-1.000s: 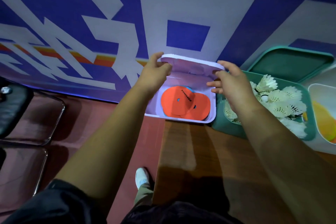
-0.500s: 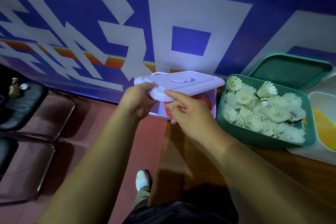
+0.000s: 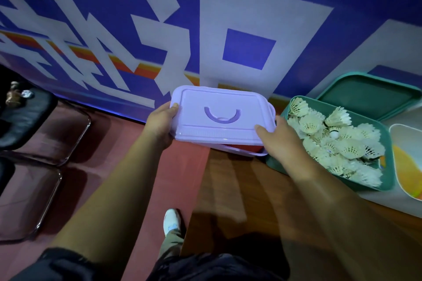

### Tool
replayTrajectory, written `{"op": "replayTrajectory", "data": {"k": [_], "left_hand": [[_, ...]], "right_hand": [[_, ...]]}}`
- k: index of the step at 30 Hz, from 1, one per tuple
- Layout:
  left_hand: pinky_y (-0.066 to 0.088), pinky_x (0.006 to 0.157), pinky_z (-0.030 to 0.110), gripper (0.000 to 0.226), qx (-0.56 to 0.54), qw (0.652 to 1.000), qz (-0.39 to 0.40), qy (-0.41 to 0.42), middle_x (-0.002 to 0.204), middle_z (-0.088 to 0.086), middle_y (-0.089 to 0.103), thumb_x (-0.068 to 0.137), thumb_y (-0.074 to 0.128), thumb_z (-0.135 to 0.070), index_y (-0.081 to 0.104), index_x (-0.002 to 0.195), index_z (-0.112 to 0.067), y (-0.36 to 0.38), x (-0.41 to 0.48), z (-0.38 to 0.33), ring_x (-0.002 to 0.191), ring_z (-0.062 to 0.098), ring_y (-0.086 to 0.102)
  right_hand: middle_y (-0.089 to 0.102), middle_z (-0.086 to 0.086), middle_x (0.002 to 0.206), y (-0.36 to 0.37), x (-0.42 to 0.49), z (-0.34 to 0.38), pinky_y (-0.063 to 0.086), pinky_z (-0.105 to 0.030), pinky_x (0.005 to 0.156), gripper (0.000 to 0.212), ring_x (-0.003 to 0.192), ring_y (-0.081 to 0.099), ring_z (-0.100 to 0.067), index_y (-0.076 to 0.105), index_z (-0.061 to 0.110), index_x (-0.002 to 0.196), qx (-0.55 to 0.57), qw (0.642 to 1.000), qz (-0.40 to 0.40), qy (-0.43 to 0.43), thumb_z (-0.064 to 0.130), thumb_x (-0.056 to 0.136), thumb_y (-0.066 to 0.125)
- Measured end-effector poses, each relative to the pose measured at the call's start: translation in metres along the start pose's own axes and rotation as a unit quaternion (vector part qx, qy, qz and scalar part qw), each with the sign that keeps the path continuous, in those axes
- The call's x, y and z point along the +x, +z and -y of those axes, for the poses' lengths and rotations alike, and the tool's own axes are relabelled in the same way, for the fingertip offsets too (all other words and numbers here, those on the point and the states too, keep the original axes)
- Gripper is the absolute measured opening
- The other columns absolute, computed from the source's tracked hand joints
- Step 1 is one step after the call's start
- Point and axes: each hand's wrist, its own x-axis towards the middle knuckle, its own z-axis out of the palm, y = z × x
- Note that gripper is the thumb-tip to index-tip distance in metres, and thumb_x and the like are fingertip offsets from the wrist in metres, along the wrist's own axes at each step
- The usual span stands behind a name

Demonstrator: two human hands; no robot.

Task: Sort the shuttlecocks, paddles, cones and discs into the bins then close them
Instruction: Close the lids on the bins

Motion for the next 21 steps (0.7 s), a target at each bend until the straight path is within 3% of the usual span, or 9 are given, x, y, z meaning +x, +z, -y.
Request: {"op": "replayTrajectory", "data": {"k": [3, 6, 8, 10, 13, 16, 18, 21], "left_hand": [[0.063, 0.074, 0.039, 0.033, 0.126, 0.99, -0.007, 0.055, 0.115, 0.003, 0.078, 0.102, 0.062, -0.04, 0.071, 0.129, -0.024, 0.003, 0.005, 0.004, 0.101, 0.026, 0.076], [0.056, 0.073, 0.032, 0.037, 0.306, 0.945, 0.001, 0.114, 0.117, 0.004, 0.071, 0.1, 0.059, -0.045, 0.066, 0.128, -0.022, 0.009, 0.017, 0.009, 0.098, 0.019, 0.069], [0.057, 0.083, 0.043, 0.049, 0.402, 0.908, -0.001, 0.121, 0.118, 0.011, 0.063, 0.092, 0.054, -0.056, 0.059, 0.124, -0.019, 0.012, 0.031, 0.015, 0.102, 0.03, 0.065], [0.054, 0.094, 0.054, 0.05, 0.466, 0.877, -0.01, 0.113, 0.123, 0.015, 0.057, 0.091, 0.05, -0.052, 0.054, 0.125, -0.016, 0.019, 0.044, 0.021, 0.109, 0.039, 0.06], [0.048, 0.102, 0.056, 0.035, 0.516, 0.847, -0.022, 0.128, 0.136, 0.017, 0.052, 0.103, 0.049, -0.024, 0.05, 0.135, -0.011, 0.038, 0.043, 0.022, 0.12, 0.042, 0.053], [0.043, 0.102, 0.055, 0.033, 0.569, 0.808, -0.076, 0.13, 0.139, 0.006, 0.053, 0.106, 0.046, -0.022, 0.049, 0.138, -0.019, 0.051, 0.042, 0.025, 0.126, 0.037, 0.048], [0.043, 0.101, 0.054, 0.031, 0.571, 0.808, -0.089, 0.115, 0.138, 0.005, 0.054, 0.106, 0.046, -0.021, 0.05, 0.137, -0.019, 0.053, 0.044, 0.027, 0.124, 0.035, 0.051], [0.048, 0.097, 0.05, 0.029, 0.549, 0.827, -0.078, 0.093, 0.129, 0.018, 0.058, 0.107, 0.046, -0.021, 0.054, 0.131, -0.007, 0.047, 0.053, 0.029, 0.116, 0.04, 0.057]], "right_hand": [[0.064, -0.016, 0.129, 0.006, 0.003, -0.003, 0.042, -0.036, 0.08, 0.057, 0.114, 0.062, -0.039, 0.052, 0.009, 0.14, -0.029, 0.999, 0.025, 0.006, 0.045, 0.097, 0.062], [0.061, -0.018, 0.121, 0.017, 0.003, -0.008, 0.046, -0.038, 0.076, 0.054, 0.101, 0.062, -0.039, 0.051, 0.01, 0.132, -0.062, 0.997, 0.046, 0.008, 0.046, 0.092, 0.059], [0.059, -0.019, 0.121, 0.023, 0.004, -0.009, 0.046, -0.038, 0.075, 0.056, 0.096, 0.061, -0.037, 0.049, 0.009, 0.135, -0.091, 0.993, 0.076, 0.017, 0.046, 0.094, 0.058], [0.057, -0.018, 0.125, 0.027, 0.005, -0.008, 0.048, -0.038, 0.076, 0.054, 0.095, 0.059, -0.035, 0.049, 0.008, 0.134, -0.111, 0.989, 0.1, 0.017, 0.045, 0.096, 0.057], [0.044, -0.016, 0.148, 0.032, 0.007, -0.005, 0.052, -0.044, 0.098, 0.059, 0.122, 0.058, -0.038, 0.045, 0.011, 0.148, -0.147, 0.982, 0.114, -0.023, 0.042, 0.099, 0.055], [0.019, -0.011, 0.172, 0.033, 0.009, 0.0, 0.038, -0.044, 0.119, 0.072, 0.153, 0.036, -0.034, 0.03, 0.014, 0.164, -0.164, 0.975, 0.142, -0.05, 0.043, 0.103, 0.053], [0.011, -0.008, 0.176, 0.033, 0.011, 0.001, 0.034, -0.042, 0.122, 0.072, 0.157, 0.029, -0.031, 0.028, 0.014, 0.166, -0.173, 0.971, 0.153, -0.055, 0.043, 0.104, 0.052], [0.008, -0.005, 0.176, 0.034, 0.014, -0.003, 0.034, -0.04, 0.122, 0.068, 0.157, 0.03, -0.029, 0.031, 0.013, 0.164, -0.175, 0.971, 0.145, -0.073, 0.039, 0.105, 0.051]]}}
